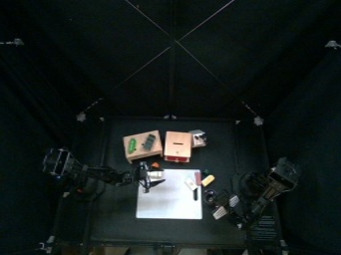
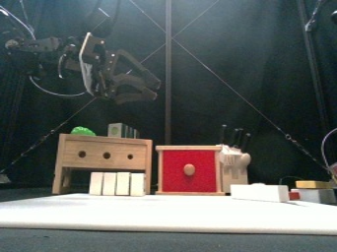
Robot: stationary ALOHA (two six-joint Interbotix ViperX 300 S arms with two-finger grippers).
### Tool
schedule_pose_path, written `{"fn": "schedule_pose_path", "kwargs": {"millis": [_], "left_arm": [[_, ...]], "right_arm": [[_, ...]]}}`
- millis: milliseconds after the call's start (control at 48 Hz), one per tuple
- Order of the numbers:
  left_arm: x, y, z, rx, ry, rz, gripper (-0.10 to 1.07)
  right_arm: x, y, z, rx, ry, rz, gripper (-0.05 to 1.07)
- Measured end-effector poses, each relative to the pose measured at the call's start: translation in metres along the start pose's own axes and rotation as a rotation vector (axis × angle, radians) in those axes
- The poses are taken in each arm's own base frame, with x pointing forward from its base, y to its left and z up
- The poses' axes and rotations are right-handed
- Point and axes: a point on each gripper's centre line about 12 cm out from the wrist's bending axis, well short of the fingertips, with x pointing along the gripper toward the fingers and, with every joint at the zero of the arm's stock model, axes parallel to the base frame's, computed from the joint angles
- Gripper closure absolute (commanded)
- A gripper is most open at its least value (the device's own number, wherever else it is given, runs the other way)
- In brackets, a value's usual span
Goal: Put large cookie cutter over small and medium cookie cutter
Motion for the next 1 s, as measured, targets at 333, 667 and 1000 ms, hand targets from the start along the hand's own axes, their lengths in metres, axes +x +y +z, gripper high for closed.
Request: {"fn": "schedule_pose_path", "kwargs": {"millis": [333,667,1000], "left_arm": [[0.0,0.0,0.0,0.0,0.0,0.0,0.1],[0.0,0.0,0.0,-0.001,0.0,0.0,0.1],[0.0,0.0,-0.001,-0.003,0.002,0.002,0.1]], "right_arm": [[-0.006,0.002,0.0,-0.005,-0.01,0.013,0.5],[-0.021,0.004,-0.005,-0.015,-0.01,0.027,0.5],[-0.013,0.008,-0.017,-0.028,0.066,0.064,0.36]]}}
